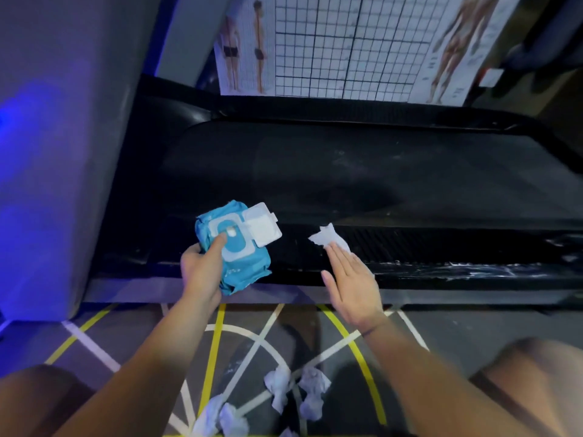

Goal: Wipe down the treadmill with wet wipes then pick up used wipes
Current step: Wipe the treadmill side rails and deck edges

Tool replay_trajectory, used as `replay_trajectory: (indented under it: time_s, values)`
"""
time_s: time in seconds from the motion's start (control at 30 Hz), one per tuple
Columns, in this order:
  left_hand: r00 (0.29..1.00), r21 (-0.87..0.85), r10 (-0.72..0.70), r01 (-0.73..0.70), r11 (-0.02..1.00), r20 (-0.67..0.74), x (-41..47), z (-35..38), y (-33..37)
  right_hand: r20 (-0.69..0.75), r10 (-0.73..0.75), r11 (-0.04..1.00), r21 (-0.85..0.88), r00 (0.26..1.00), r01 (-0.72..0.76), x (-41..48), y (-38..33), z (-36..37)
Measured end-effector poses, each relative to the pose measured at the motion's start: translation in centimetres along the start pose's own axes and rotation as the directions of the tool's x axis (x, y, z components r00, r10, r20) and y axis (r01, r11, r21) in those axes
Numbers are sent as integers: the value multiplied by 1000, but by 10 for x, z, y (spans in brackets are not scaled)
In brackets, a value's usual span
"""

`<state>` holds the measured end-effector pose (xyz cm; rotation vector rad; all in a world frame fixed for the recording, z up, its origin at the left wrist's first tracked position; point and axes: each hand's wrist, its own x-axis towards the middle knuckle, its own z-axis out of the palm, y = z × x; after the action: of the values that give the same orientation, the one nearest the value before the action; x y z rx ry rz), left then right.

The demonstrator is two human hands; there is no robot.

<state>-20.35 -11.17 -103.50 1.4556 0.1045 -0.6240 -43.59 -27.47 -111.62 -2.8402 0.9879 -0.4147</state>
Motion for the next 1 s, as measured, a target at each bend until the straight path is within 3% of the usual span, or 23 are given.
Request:
replay_trajectory:
  time_s: [0.1,0.23,0.33,0.5,0.67,0.8,0.9,1.0]
  values:
    - [998,43,-8,5,999,58,13,23,-6,-37,-25,1000,-8,999,25,-18,33,-2]
    - [993,333,105,-115,936,46,27,46,-11,-62,31,999,18,998,-30,-20,49,-4]
    - [994,429,107,-111,896,33,38,41,-13,-114,90,993,83,989,-81,-18,37,2]
    - [973,574,230,-171,801,-30,46,22,-3,-101,-55,983,167,993,71,0,-12,10]
    - [962,749,270,-157,644,-30,58,1,8,47,131,980,146,990,-136,36,-59,13]
    - [940,780,340,-220,585,10,52,-4,4,169,201,969,112,965,-221,50,-57,-1]
    - [919,807,391,-265,527,47,52,-16,-2,170,227,971,41,959,-237,45,-64,-5]
    - [947,755,268,-307,580,179,52,-31,-8,125,214,974,43,969,-221,24,-70,-9]
